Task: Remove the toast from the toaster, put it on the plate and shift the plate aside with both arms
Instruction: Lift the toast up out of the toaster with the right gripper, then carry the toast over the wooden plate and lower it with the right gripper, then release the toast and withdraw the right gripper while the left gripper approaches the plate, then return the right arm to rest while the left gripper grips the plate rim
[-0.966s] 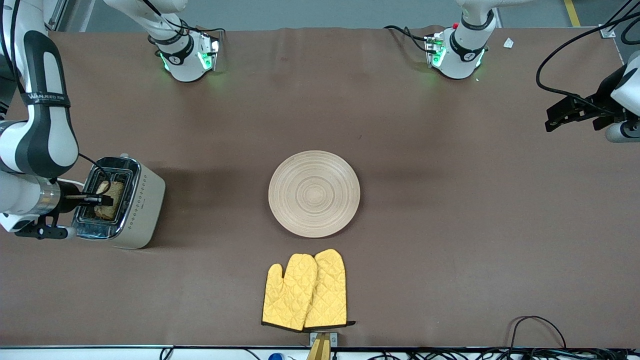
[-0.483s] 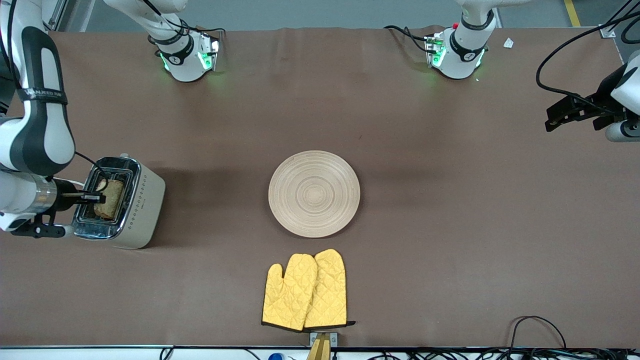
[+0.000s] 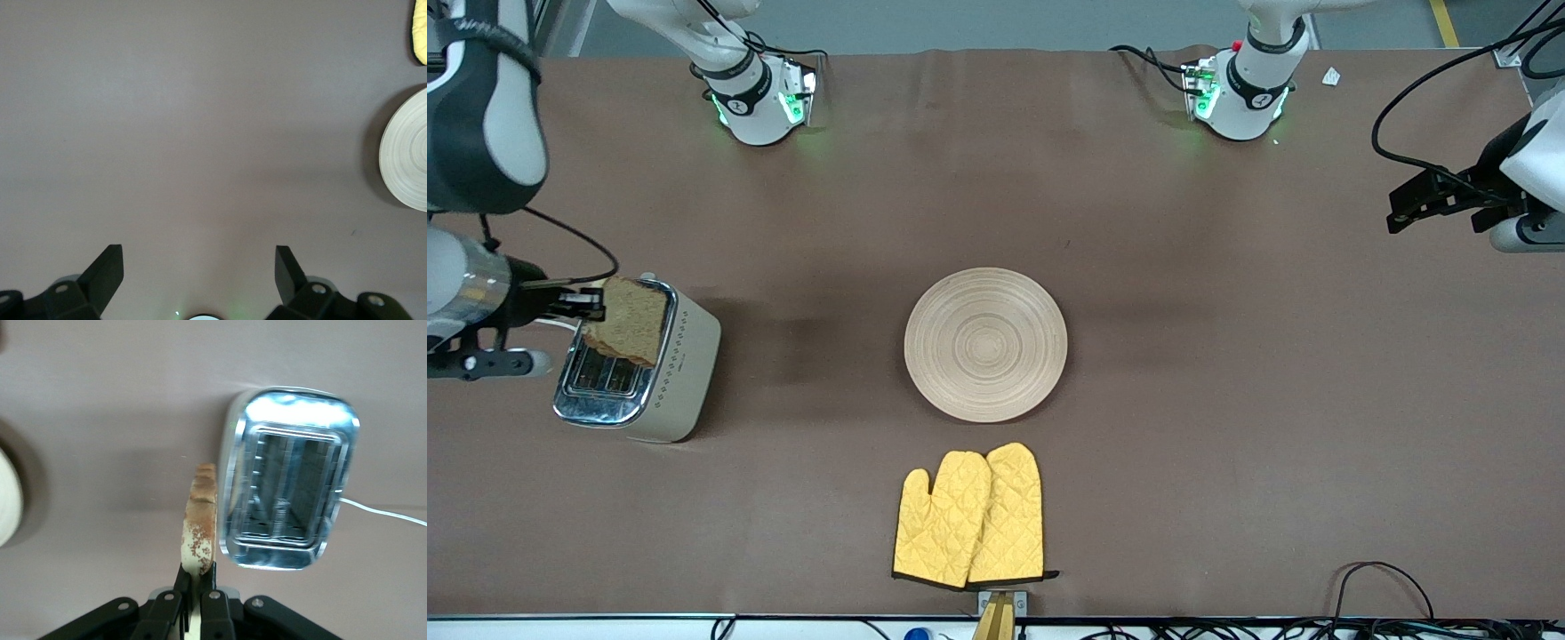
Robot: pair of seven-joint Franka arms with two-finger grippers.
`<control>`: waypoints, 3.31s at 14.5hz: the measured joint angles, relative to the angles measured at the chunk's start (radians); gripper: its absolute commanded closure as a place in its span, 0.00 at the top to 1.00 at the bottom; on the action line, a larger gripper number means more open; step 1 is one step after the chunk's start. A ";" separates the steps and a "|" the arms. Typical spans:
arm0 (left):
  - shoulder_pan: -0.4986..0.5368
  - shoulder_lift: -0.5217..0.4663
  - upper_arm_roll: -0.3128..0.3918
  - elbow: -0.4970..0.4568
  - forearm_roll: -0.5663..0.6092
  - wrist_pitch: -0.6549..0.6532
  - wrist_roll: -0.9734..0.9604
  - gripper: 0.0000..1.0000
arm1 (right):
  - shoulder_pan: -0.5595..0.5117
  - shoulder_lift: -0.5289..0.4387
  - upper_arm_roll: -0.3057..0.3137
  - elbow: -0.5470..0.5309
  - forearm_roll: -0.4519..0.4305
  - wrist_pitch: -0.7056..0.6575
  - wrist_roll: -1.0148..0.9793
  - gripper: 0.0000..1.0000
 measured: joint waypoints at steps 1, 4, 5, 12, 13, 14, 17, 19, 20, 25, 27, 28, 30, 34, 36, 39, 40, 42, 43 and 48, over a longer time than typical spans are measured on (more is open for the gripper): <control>-0.001 0.000 -0.001 0.001 -0.001 0.000 0.000 1.00 | 0.027 0.003 0.001 -0.002 0.021 0.008 0.027 0.02; -0.002 0.000 -0.003 0.004 -0.001 0.000 0.000 1.00 | 0.070 0.027 0.002 -0.018 0.185 0.062 0.107 0.02; -0.002 0.000 -0.003 0.005 -0.001 0.000 0.000 1.00 | 0.080 0.037 0.002 -0.037 0.245 0.097 0.118 0.02; 0.000 0.000 0.002 0.005 -0.001 -0.002 -0.001 1.00 | 0.263 0.133 0.005 -0.233 0.590 0.474 0.220 0.02; 0.000 0.001 0.002 0.005 -0.001 -0.002 -0.001 1.00 | 0.292 0.138 0.005 -0.267 0.626 0.534 0.222 0.03; -0.001 0.001 0.002 0.005 -0.001 -0.001 -0.001 1.00 | 0.319 0.142 0.005 -0.298 0.655 0.585 0.225 0.03; -0.001 0.002 0.001 0.005 -0.001 0.011 -0.001 1.00 | 0.375 0.176 0.005 -0.354 0.767 0.669 0.228 0.05; -0.002 0.002 -0.004 0.005 -0.001 0.014 -0.001 1.00 | 0.399 0.212 0.004 -0.359 0.806 0.711 0.225 0.13; -0.002 0.002 -0.008 0.005 -0.001 0.015 -0.001 1.00 | 0.410 0.227 0.004 -0.359 0.810 0.733 0.225 0.22; -0.004 0.024 -0.048 -0.002 -0.007 0.015 -0.001 1.00 | 0.407 0.253 -0.019 -0.364 0.715 0.746 0.168 1.00; -0.005 0.066 -0.070 -0.006 -0.056 0.030 -0.002 1.00 | 0.397 0.254 -0.032 -0.366 0.614 0.745 0.167 1.00; -0.006 0.093 -0.074 -0.012 -0.103 0.046 -0.002 1.00 | 0.396 0.253 -0.041 -0.366 0.571 0.744 0.167 1.00; -0.010 0.150 -0.078 -0.029 -0.176 0.089 0.001 1.00 | 0.396 0.242 -0.068 -0.359 0.483 0.732 0.165 1.00; -0.048 0.248 -0.121 -0.053 -0.219 0.188 0.003 1.00 | 0.393 0.163 -0.155 -0.336 0.312 0.626 0.164 1.00; -0.062 0.294 -0.134 -0.058 -0.265 0.220 0.005 1.00 | 0.391 0.112 -0.211 -0.332 0.284 0.587 0.159 1.00; -0.063 0.373 -0.169 -0.091 -0.289 0.352 0.032 1.00 | 0.387 0.041 -0.316 -0.331 0.277 0.530 0.111 1.00; -0.063 0.395 -0.179 -0.112 -0.302 0.416 0.052 1.00 | 0.385 0.020 -0.349 -0.331 0.264 0.517 0.098 1.00; -0.063 0.438 -0.198 -0.158 -0.364 0.540 0.098 1.00 | 0.382 -0.022 -0.390 -0.331 0.198 0.500 0.084 1.00; -0.063 0.458 -0.207 -0.176 -0.395 0.586 0.125 0.97 | 0.381 -0.043 -0.398 -0.330 0.160 0.496 0.084 1.00; -0.063 0.532 -0.265 -0.271 -0.563 0.818 0.288 0.78 | 0.382 -0.130 -0.490 -0.287 0.112 0.389 0.064 1.00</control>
